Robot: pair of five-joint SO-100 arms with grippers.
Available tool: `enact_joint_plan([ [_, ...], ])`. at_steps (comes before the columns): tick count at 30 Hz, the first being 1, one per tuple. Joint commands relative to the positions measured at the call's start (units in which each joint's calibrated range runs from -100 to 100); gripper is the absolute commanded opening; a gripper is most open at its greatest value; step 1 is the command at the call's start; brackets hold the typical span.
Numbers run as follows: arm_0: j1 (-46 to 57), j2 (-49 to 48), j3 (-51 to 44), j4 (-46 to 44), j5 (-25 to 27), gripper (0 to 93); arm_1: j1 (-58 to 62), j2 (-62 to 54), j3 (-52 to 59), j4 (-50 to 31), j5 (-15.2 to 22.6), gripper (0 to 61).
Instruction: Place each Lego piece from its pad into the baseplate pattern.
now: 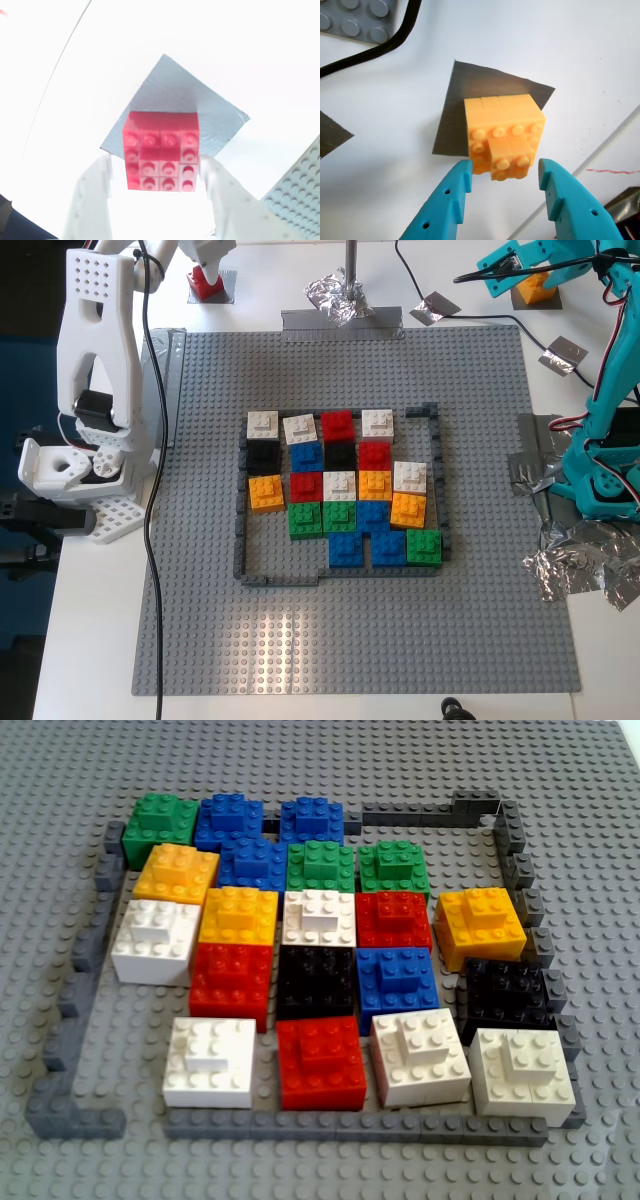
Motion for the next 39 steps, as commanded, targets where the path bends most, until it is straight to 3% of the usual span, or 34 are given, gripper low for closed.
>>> enact_joint_plan([
  [1,-0.4,-0.8,-1.9,0.2,0.3,15.5,-1.4,-5.0,-3.6,-0.1,-0.3,21.3],
  [14,-0.6,4.9,-8.1,0.3,0.7,14.3,-1.7,-4.9,-4.5,0.3,-0.1,15.7],
  [21,-0.6,4.7,-8.1,2.8,0.5,3.6,-2.2,-3.8,-4.3,1.4,0.9,13.2],
  [22,-0.4,4.7,-8.1,2.8,0.7,2.7,-2.2,-3.6,-4.3,1.8,1.4,7.8],
  [27,-0.2,4.4,-7.9,3.4,0.7,2.5,-2.2,-3.5,-4.3,2.0,1.2,3.9],
  [28,-0.4,4.2,-8.0,4.8,0.8,2.7,-2.2,-3.5,-4.3,2.0,0.8,0.4],
  [33,-0.8,2.0,-7.3,6.5,0.8,2.7,-1.9,-3.4,-4.5,2.2,-0.9,0.3],
  [39,-2.7,-3.2,-4.2,6.7,0.8,2.8,-0.9,-5.4,-9.3,3.8,-6.3,0.3],
])
